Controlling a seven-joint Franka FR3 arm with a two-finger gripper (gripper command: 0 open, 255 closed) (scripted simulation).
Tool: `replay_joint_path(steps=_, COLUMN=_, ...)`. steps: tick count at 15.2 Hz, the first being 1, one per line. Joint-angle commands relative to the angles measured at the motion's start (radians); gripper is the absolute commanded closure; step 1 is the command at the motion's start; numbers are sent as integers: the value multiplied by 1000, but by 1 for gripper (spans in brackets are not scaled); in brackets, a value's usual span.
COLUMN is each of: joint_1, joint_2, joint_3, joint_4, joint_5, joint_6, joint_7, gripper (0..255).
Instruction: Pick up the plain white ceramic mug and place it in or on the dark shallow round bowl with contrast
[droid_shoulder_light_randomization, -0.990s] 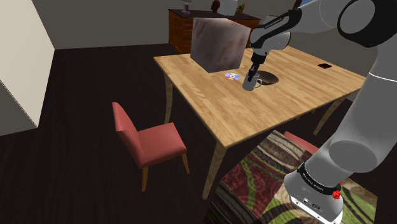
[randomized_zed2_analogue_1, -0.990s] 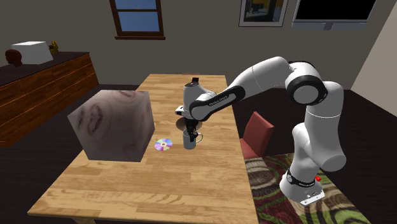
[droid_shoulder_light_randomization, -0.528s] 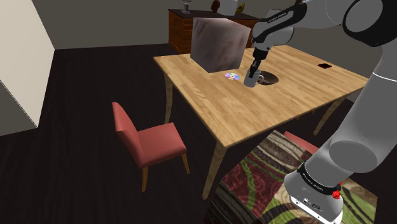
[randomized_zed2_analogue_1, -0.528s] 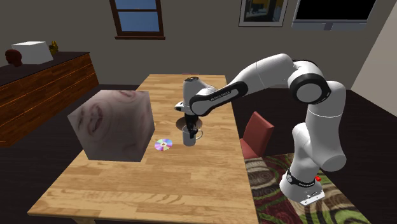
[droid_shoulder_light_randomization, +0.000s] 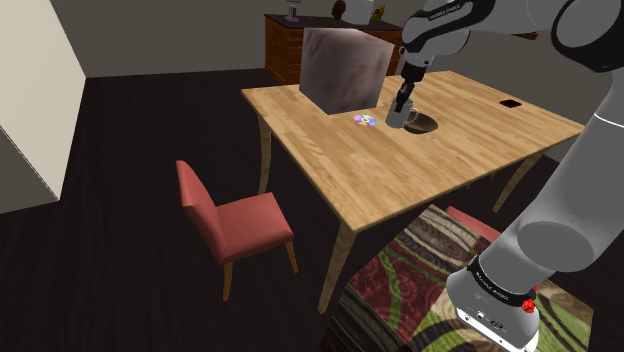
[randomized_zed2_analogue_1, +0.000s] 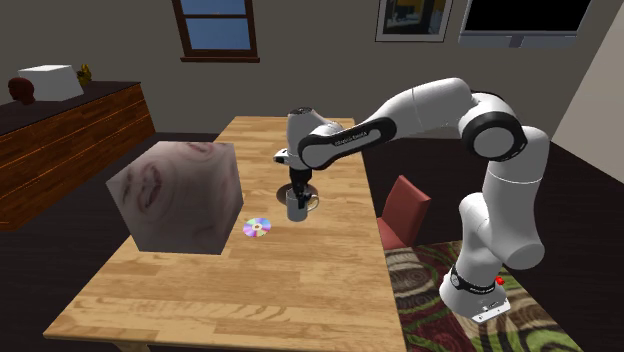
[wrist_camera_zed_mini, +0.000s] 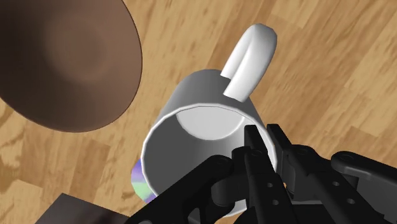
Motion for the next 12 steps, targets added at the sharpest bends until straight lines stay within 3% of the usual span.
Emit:
replay_joint_path(steps=1, joint_1=0, joint_2=-8, joint_3=-1, joint_4=18, joint_5=-5, joint_6=-25, joint_7=2, gripper=255)
replay_joint_path(steps=9, joint_1=2, joint_2=-34, joint_3=-4, joint_4=96, joint_5=-20, joint_6=-127, joint_7=14, gripper=255)
replay_joint_path(steps=12, joint_1=-43, joint_2=4, joint_3=-32, joint_4=161, joint_5=2, joint_6=-160, joint_7=-61, gripper=255)
